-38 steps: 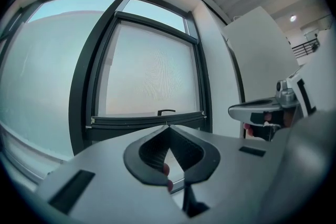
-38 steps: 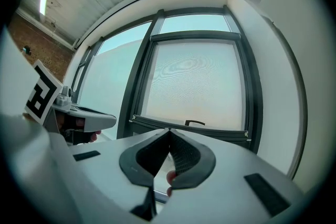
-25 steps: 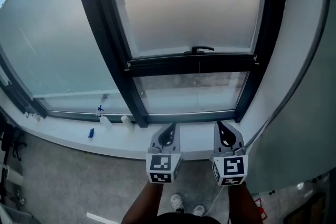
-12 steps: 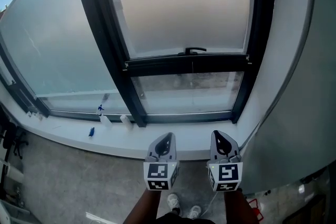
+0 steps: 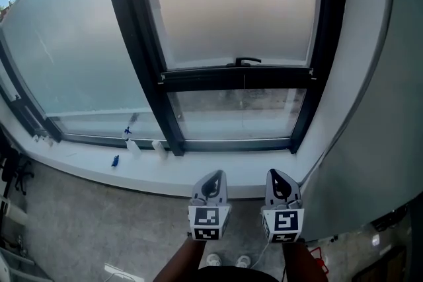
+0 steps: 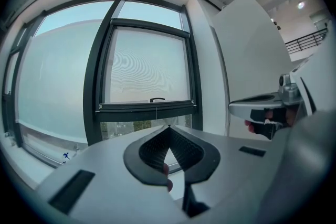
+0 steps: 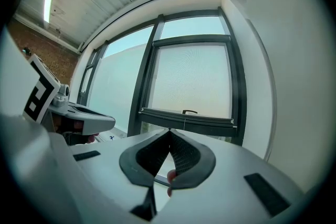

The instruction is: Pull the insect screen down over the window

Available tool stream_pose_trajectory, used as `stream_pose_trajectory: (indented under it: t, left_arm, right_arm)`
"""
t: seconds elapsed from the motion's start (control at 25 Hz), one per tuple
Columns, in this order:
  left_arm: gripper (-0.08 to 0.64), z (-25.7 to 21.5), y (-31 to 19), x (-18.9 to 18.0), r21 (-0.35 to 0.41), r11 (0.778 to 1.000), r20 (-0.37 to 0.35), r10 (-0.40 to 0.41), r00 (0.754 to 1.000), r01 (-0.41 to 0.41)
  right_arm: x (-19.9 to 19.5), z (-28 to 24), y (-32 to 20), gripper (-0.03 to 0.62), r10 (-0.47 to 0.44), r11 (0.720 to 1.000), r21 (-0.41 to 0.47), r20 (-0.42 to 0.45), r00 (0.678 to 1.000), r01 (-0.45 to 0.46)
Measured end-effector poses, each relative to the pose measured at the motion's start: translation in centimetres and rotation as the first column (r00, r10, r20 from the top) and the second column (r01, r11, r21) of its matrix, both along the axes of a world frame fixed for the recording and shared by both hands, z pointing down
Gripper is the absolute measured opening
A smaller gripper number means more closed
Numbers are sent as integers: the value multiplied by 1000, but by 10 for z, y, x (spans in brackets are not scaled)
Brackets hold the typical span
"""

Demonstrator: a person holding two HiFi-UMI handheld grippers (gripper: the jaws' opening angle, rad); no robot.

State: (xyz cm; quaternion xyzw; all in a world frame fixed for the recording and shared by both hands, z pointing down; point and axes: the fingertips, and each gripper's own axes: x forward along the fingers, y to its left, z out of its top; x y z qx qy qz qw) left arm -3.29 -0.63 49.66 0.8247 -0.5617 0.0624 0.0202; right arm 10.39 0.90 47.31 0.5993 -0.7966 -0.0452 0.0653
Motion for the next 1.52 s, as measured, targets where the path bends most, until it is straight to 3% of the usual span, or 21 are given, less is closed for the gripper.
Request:
stream_pose_trajectory:
  t: [0.2, 0.44, 0.64, 1.16, 1.36, 1.52]
  left_arm:
    - [3, -3, -1, 3, -5, 999, -28, 50, 998, -50]
    - [3, 1, 0, 7, -11, 997, -13, 80, 997, -80]
    - [3, 3, 6, 4, 8, 997, 42, 78, 996, -78]
    - [3, 2, 8, 0, 16, 998, 15, 60, 998, -60]
    - [3, 0, 11, 4, 35, 996, 81, 73, 994, -76]
    - [3, -3, 12, 4, 37, 996, 83, 81, 993, -84]
  right_arm:
    - [1, -2, 7, 5, 21, 1000, 13, 17, 1000, -21]
    - [-7, 2, 8, 5, 34, 999, 21, 37, 999, -34]
    - [-19, 10, 15, 3, 24, 999, 21, 24, 999, -24]
    - [-9, 11, 15, 3, 63, 997, 34, 44, 997, -64]
    - [-16, 11, 14, 3, 43, 998, 38, 35, 998, -44]
    - [-23, 8, 15, 3, 23, 999, 42, 13, 1000, -23]
